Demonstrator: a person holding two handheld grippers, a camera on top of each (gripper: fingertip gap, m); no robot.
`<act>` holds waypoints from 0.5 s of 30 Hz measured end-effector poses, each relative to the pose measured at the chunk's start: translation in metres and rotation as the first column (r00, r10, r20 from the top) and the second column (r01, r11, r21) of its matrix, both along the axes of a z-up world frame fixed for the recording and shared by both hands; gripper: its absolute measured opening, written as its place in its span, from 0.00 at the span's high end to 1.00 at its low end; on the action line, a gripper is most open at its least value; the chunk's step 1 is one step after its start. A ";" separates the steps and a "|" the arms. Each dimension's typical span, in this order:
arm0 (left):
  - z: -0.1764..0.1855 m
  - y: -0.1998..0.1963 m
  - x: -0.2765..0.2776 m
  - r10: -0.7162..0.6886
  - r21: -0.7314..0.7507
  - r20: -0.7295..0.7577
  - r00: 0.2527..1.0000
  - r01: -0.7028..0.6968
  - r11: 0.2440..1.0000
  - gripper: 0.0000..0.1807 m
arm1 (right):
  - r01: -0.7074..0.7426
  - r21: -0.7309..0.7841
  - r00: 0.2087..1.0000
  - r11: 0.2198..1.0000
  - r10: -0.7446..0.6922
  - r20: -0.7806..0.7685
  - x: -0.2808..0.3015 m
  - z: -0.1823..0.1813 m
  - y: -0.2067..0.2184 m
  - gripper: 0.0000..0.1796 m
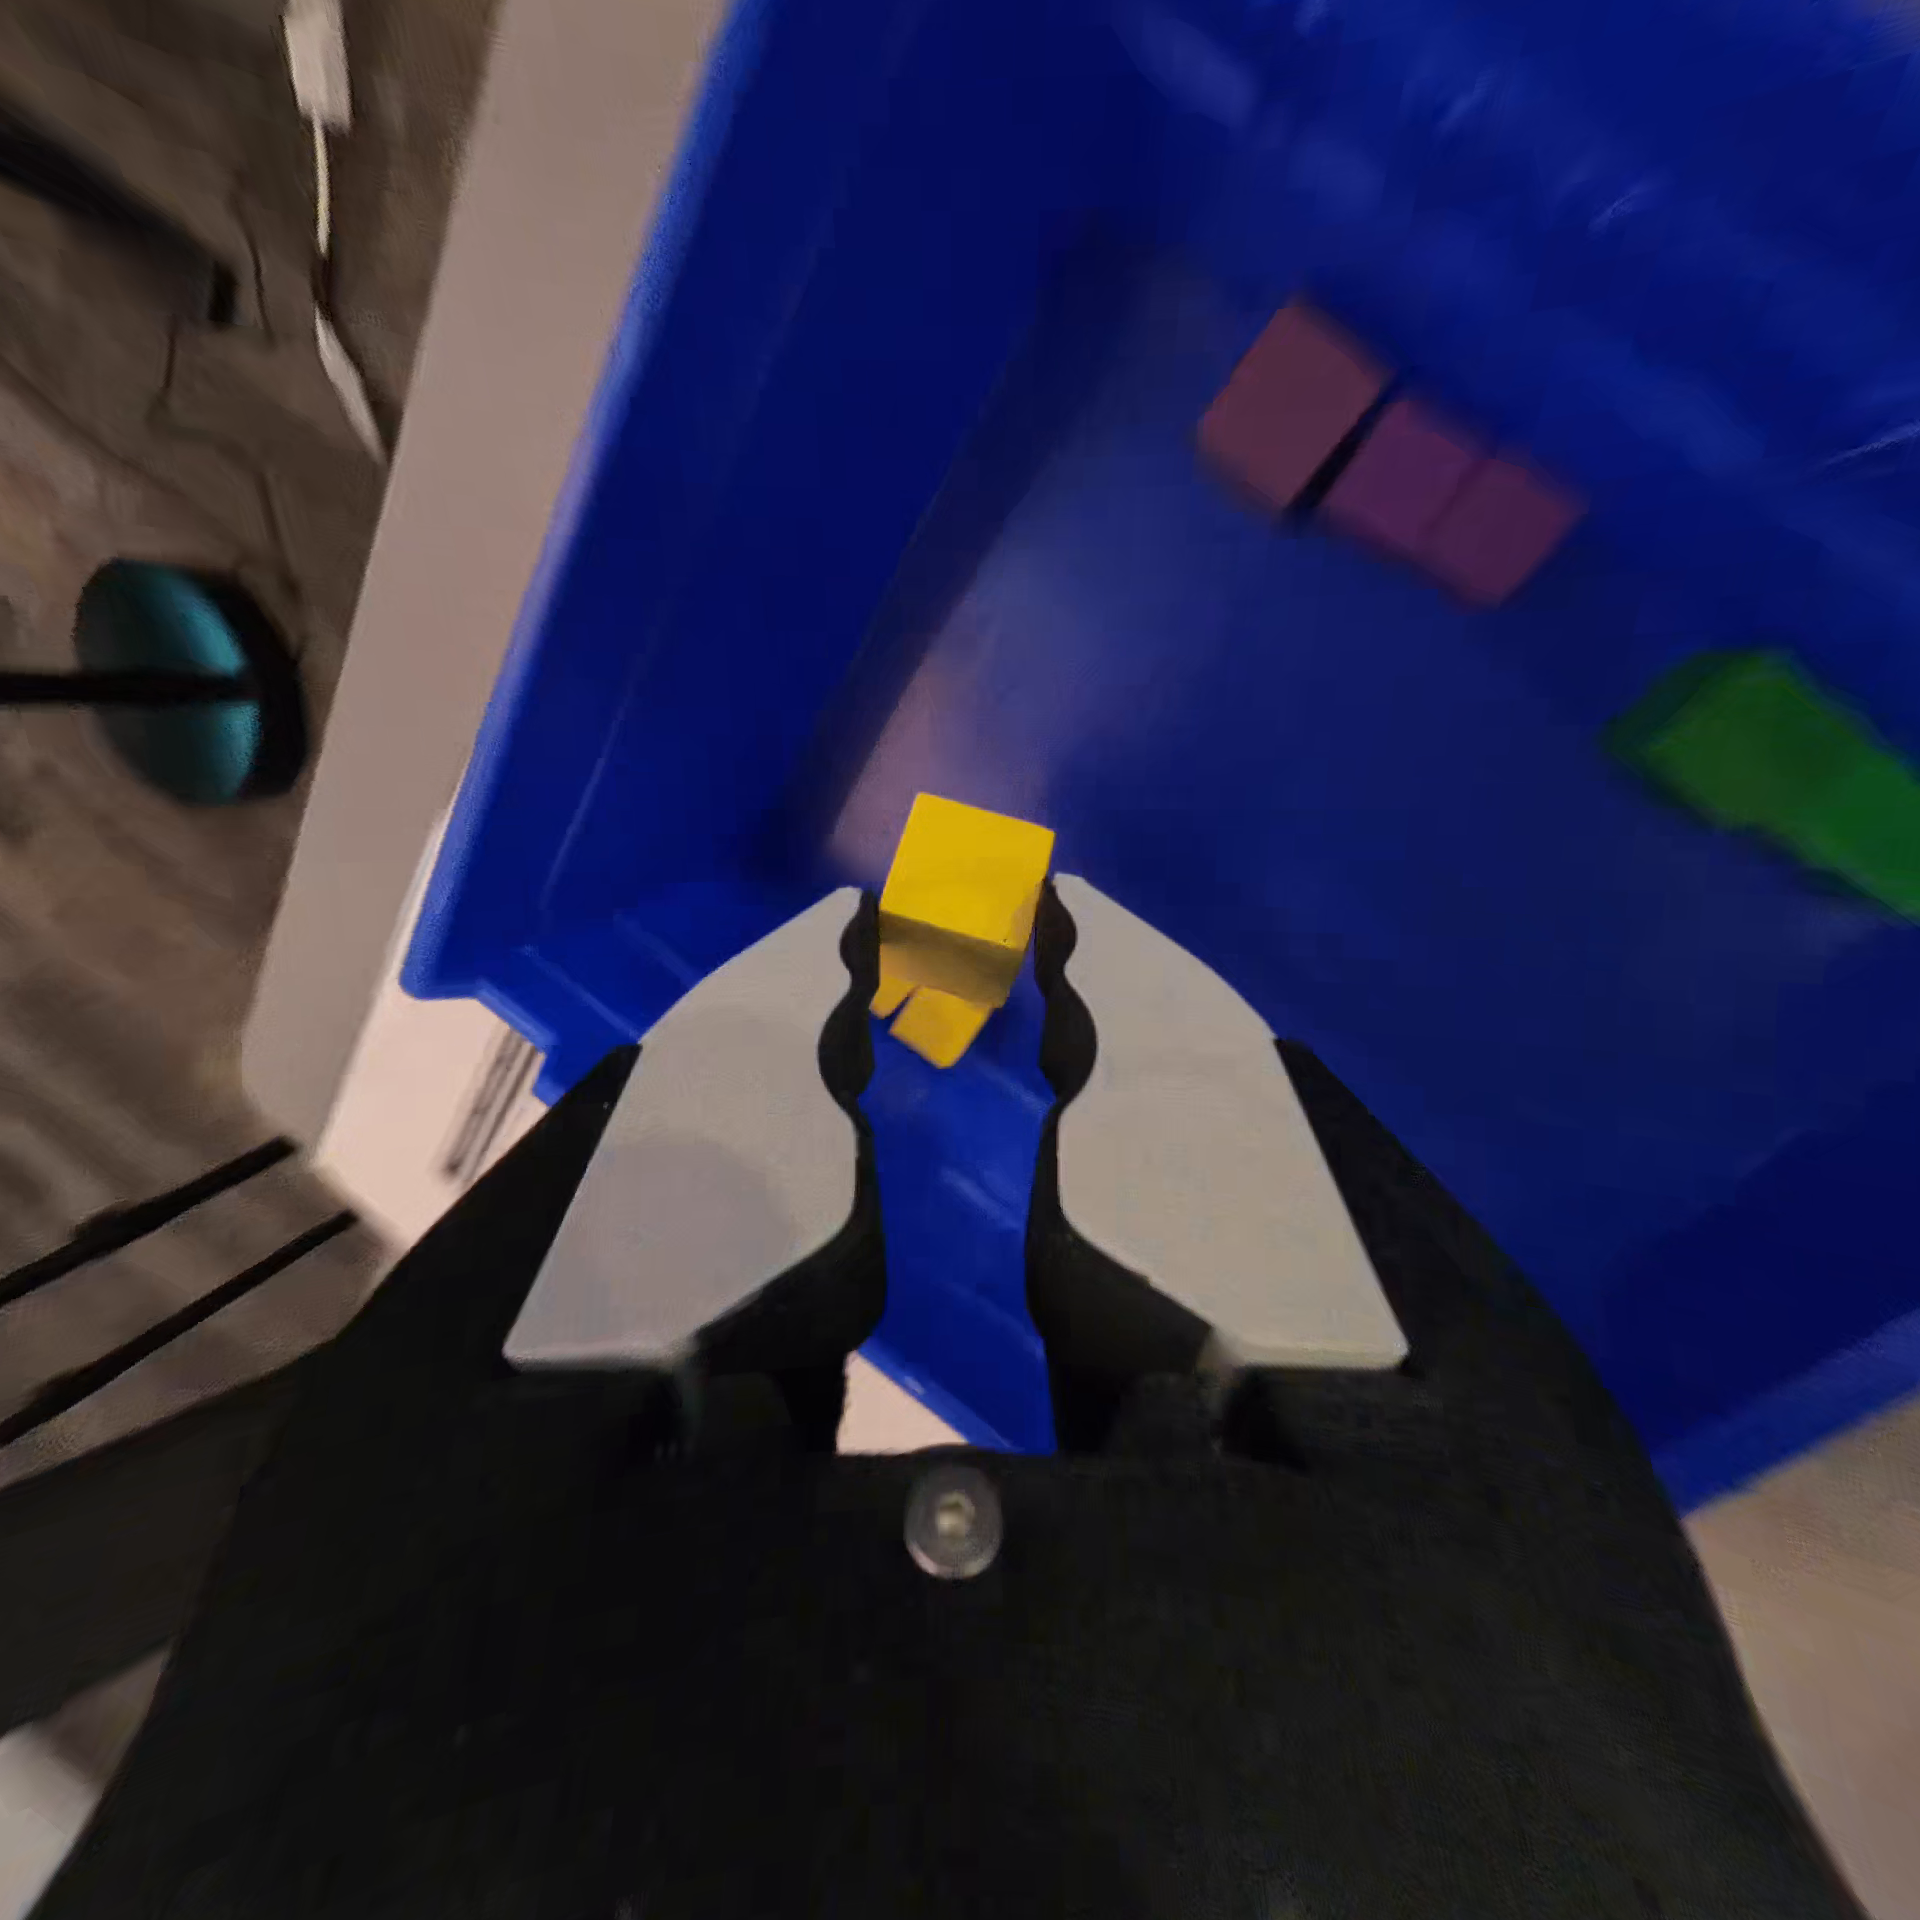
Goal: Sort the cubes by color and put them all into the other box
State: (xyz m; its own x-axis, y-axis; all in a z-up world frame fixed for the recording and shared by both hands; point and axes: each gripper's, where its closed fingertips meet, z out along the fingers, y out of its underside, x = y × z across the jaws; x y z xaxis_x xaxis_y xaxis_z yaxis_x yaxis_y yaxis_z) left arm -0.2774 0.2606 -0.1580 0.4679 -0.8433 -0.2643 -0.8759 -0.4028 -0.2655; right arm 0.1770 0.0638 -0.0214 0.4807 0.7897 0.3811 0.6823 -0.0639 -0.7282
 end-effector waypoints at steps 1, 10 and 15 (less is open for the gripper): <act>0.013 -0.010 0.009 0.006 0.005 0.123 0.992 -0.007 1.000 0.84 | -0.044 0.043 0.999 0.998 0.044 -0.012 -0.011 0.008 -0.006 0.99; 0.105 -0.158 0.101 -0.060 -0.109 0.838 0.543 0.273 0.956 0.84 | -0.403 0.537 0.905 0.741 0.410 0.113 -0.158 0.019 -0.079 0.74; 0.111 -0.251 0.171 -0.167 -0.065 0.888 0.428 0.476 0.877 0.85 | -0.494 0.610 0.844 0.620 0.510 0.166 -0.223 -0.001 -0.108 0.62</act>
State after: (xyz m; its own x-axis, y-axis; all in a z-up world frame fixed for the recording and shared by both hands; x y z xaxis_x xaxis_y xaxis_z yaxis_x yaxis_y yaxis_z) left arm -0.1069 0.0097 -0.0470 0.0015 -0.9367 0.3501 -0.3627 -0.3267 -0.8727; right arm -0.0457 -0.0439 -0.0227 0.0949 0.5071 0.8567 0.4564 0.7426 -0.4901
